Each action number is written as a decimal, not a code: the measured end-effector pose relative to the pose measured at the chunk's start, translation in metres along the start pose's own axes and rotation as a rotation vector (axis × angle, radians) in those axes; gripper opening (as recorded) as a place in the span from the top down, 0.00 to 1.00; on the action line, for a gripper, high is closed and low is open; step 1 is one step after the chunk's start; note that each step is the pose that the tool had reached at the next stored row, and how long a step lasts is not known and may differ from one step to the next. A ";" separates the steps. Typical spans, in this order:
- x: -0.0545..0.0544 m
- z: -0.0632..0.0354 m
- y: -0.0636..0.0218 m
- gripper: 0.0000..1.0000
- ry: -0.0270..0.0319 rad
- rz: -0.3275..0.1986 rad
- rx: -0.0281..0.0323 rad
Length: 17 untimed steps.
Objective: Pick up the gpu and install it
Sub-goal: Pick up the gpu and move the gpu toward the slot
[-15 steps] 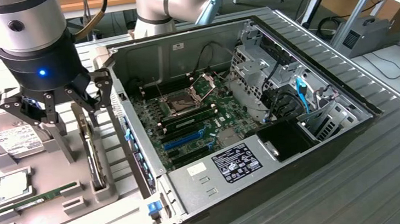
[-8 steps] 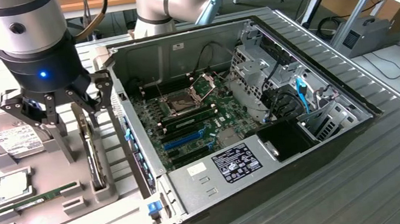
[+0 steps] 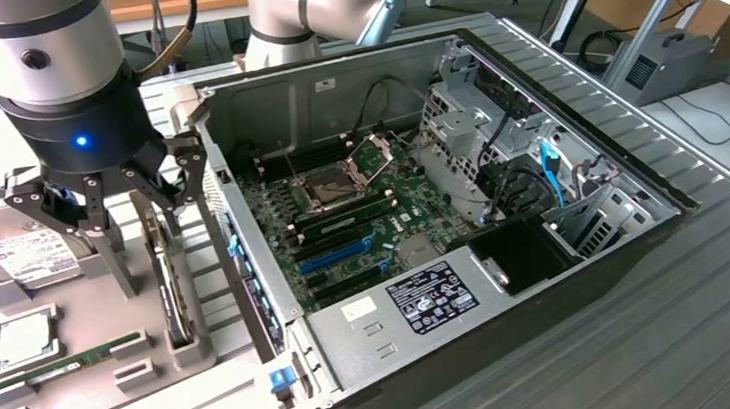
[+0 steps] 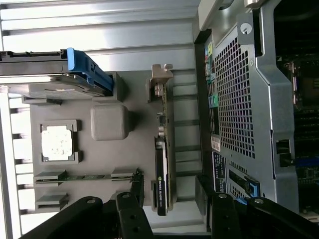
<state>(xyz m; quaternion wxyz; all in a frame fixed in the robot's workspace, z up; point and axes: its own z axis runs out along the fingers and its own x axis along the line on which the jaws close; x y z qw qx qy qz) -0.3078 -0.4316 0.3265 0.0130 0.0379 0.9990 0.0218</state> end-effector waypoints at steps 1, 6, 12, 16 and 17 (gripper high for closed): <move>0.000 0.0001 0.0000 0.46 -0.0001 0.000 -0.0001; 0.000 0.0047 -0.0002 0.46 -0.0001 0.000 -0.0002; 0.000 0.0169 -0.0007 0.46 -0.0001 0.000 -0.0002; 0.001 0.0488 -0.0022 0.46 -0.0001 0.000 -0.0002; 0.001 0.0578 -0.0026 0.46 -0.0001 0.000 -0.0001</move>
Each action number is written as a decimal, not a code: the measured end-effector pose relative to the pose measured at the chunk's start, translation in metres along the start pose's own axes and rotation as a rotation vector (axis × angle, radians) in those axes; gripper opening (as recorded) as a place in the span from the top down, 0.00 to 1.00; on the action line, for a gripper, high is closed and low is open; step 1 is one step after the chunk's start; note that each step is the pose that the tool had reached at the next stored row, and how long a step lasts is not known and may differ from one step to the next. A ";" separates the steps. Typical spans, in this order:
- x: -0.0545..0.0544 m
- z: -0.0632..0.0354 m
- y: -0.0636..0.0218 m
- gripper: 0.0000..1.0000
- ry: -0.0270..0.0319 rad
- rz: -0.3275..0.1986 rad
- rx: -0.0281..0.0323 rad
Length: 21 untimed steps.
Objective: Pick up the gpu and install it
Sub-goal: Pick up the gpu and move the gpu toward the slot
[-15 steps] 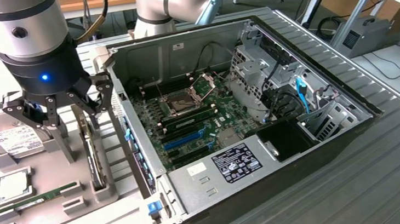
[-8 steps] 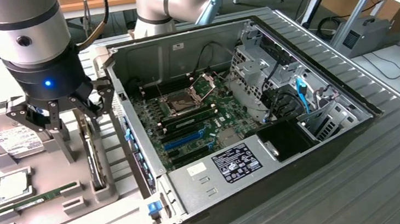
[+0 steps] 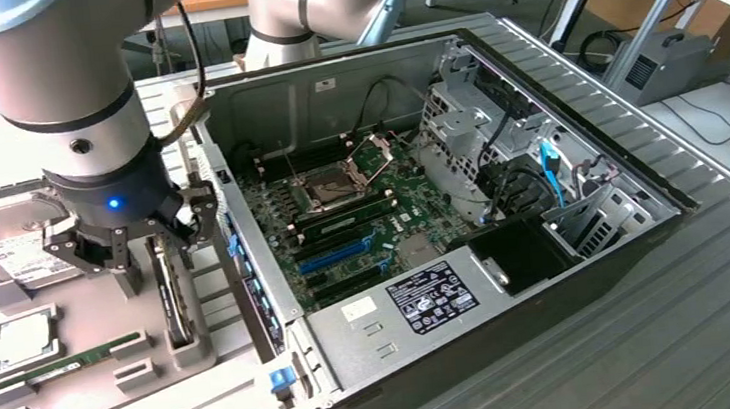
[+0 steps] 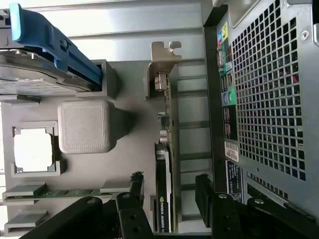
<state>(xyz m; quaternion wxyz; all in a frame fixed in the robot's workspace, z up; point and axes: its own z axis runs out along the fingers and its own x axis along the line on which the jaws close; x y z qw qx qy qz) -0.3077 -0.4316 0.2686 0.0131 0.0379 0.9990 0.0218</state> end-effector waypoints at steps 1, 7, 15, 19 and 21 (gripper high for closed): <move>0.000 0.0069 -0.0003 0.46 0.0000 0.000 -0.0001; 0.001 0.0322 -0.0014 0.46 0.0000 0.000 0.0000; 0.001 0.0414 -0.0018 0.46 0.0000 0.000 -0.0001; 0.001 0.0458 -0.0021 0.46 0.0001 0.000 0.0001; 0.001 0.0458 -0.0021 0.46 0.0001 0.000 0.0001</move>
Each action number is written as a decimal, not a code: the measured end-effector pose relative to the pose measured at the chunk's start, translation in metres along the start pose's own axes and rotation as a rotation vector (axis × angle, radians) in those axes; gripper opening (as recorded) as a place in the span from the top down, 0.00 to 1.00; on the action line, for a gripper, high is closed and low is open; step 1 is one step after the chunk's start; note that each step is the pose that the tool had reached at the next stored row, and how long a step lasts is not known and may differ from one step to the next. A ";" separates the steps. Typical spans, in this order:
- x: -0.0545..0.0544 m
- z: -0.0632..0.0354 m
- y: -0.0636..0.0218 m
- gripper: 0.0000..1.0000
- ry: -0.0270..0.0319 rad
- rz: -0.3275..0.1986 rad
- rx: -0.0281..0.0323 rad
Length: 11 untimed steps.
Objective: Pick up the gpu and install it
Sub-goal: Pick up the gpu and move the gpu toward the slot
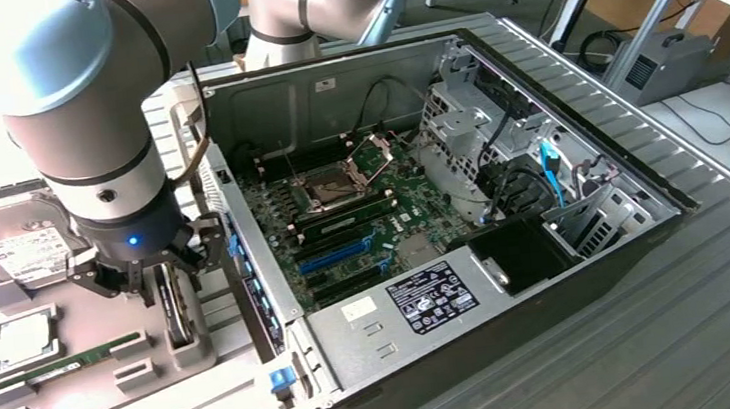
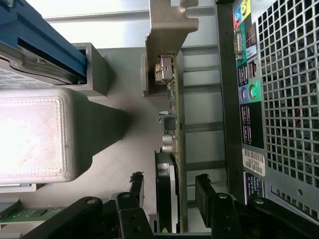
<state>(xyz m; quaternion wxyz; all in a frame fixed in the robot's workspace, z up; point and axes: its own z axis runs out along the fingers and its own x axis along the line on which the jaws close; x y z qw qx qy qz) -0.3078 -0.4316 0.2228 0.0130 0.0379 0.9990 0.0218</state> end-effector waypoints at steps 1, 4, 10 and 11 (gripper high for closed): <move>0.000 0.0001 0.0000 0.46 -0.0001 0.000 -0.0001; 0.000 0.0003 0.0000 0.46 -0.0002 0.000 -0.0002; 0.000 0.0065 -0.0003 0.46 -0.0002 0.000 -0.0002; 0.000 0.0076 -0.0003 0.46 -0.0001 0.000 -0.0001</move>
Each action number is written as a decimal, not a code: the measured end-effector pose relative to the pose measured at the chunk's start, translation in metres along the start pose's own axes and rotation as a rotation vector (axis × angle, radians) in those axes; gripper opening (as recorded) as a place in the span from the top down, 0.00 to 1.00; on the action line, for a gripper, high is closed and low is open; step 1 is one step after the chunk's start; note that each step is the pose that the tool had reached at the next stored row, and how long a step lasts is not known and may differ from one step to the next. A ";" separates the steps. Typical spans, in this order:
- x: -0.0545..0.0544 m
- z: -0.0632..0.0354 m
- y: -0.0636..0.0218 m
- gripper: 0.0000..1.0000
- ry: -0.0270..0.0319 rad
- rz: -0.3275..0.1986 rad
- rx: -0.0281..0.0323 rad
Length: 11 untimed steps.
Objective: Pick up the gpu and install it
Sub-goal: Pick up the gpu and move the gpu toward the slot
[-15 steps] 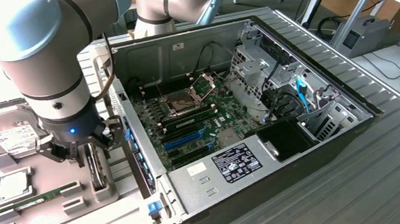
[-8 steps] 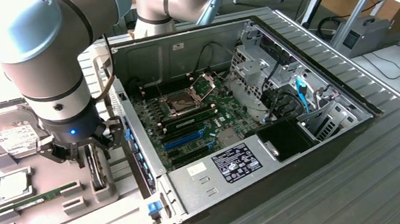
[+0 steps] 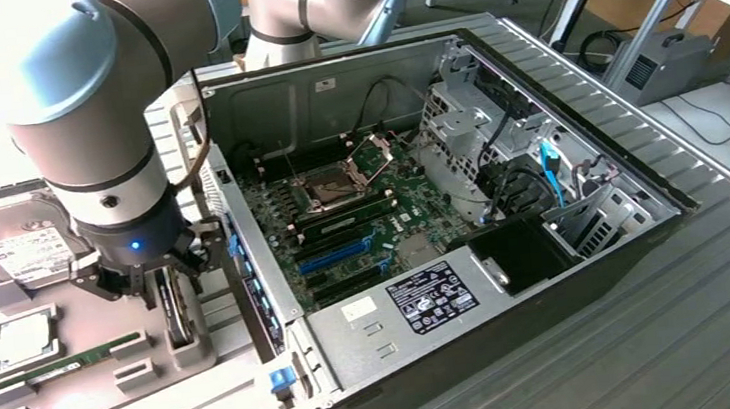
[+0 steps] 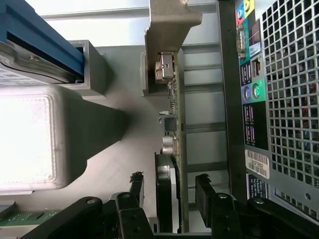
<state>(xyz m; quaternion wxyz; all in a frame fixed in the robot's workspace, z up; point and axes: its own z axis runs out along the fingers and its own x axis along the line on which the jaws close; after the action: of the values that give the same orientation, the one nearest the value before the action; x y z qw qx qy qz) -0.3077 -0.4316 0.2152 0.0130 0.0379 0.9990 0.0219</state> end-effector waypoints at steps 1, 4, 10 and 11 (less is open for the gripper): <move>0.000 0.0011 0.0000 0.46 -0.0001 0.000 -0.0001; 0.000 0.0017 -0.0001 0.46 0.0002 0.000 0.0001; 0.000 0.0035 -0.0002 0.46 0.0000 0.000 0.0000; 0.000 0.0034 -0.0002 0.46 0.0000 0.000 0.0000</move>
<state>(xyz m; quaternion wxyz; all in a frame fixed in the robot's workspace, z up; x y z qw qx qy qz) -0.3077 -0.4316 0.2117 0.0130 0.0379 0.9990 0.0218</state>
